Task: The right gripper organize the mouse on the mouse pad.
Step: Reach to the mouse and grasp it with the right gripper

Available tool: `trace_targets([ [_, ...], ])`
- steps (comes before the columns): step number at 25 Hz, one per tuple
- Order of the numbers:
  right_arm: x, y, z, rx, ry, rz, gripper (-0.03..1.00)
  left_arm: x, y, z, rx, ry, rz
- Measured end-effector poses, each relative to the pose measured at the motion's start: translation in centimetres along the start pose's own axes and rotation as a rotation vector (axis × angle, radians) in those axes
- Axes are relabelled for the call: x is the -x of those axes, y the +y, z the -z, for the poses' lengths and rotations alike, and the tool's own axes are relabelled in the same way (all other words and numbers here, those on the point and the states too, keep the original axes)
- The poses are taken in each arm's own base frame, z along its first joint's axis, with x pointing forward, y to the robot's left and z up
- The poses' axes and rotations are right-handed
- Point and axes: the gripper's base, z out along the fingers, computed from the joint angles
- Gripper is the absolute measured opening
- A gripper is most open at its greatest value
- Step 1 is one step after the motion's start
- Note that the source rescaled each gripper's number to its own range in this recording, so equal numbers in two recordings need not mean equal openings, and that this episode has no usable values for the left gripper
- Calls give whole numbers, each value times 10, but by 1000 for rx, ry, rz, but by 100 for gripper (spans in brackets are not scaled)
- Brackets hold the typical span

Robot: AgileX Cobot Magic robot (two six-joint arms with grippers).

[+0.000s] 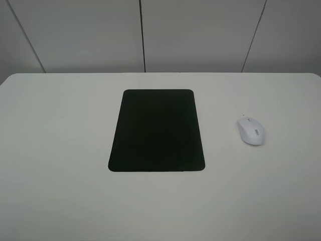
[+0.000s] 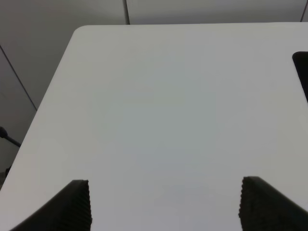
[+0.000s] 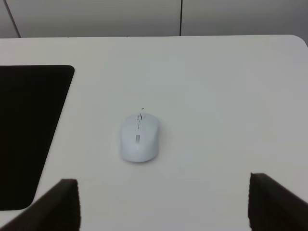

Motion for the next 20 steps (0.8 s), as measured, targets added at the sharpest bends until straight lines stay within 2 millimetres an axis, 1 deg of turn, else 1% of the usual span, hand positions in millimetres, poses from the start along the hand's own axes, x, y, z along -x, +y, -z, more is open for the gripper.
trace_targets([
  [20,0,0,0,0,0,0,70,0,0,0,0,0,0],
])
